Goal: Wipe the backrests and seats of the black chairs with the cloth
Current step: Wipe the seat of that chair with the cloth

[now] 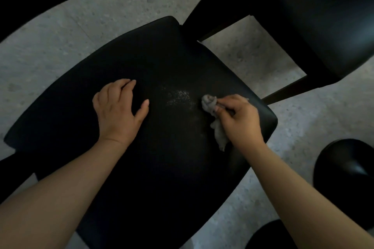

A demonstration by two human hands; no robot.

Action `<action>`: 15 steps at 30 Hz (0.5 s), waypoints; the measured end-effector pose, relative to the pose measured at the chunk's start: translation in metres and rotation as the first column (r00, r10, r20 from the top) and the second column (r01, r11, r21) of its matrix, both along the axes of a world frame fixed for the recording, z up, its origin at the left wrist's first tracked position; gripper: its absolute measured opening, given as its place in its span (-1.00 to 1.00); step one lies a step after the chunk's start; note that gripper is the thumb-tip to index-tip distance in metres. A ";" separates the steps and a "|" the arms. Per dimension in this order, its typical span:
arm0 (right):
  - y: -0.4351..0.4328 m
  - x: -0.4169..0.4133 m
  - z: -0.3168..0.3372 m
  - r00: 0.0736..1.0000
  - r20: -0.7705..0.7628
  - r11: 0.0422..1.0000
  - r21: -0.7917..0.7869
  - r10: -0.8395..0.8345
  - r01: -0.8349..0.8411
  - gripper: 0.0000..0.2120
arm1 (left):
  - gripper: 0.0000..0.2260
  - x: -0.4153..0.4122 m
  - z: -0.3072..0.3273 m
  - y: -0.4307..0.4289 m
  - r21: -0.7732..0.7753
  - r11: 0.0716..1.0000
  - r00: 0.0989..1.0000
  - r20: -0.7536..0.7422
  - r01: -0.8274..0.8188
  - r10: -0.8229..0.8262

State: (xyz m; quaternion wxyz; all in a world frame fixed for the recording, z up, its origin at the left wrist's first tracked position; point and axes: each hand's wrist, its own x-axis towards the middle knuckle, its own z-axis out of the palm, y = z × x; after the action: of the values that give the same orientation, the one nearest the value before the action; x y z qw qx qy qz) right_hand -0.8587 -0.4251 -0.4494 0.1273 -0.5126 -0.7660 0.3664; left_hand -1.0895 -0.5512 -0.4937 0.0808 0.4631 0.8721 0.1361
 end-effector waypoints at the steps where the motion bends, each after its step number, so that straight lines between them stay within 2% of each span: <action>1: 0.004 0.004 0.004 1.000 0.004 1.000 0.012 -0.024 0.024 -0.82 | -0.52 0.001 0.006 0.000 0.027 1.000 1.000 0.023 0.008 -0.008; 4: 0.034 0.014 0.010 0.989 0.050 0.982 0.141 -0.138 0.130 -0.83 | -0.64 0.013 0.028 -0.004 0.142 0.989 0.988 0.145 0.038 -0.059; 6: 0.052 0.020 0.007 0.975 0.118 0.972 0.170 -0.186 0.165 -0.80 | -0.68 0.028 0.038 -0.005 0.126 0.989 0.968 0.230 0.073 -0.101; 8: 0.054 0.025 -0.002 0.964 0.149 0.971 0.134 -0.219 0.200 -0.79 | -0.61 0.045 0.040 -0.007 0.042 0.994 0.955 0.277 0.096 -0.104; 11: 0.025 0.030 -0.010 0.966 0.064 0.965 0.105 -0.249 0.241 -0.78 | -0.38 0.071 0.035 -0.009 -0.174 0.980 0.967 0.250 0.099 -0.053; 15: -0.010 0.040 -0.007 0.988 0.013 0.987 0.048 -0.153 0.153 -0.79 | -0.25 0.093 0.027 -0.014 -0.301 0.949 0.983 0.179 0.094 -0.040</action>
State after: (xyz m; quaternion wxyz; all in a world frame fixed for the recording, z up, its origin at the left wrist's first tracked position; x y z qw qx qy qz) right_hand -0.8185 -0.4354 -0.4566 0.1608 -0.5697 -0.7339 0.3332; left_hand -0.9969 -0.5653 -0.4669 0.2311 0.4608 0.8562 0.0348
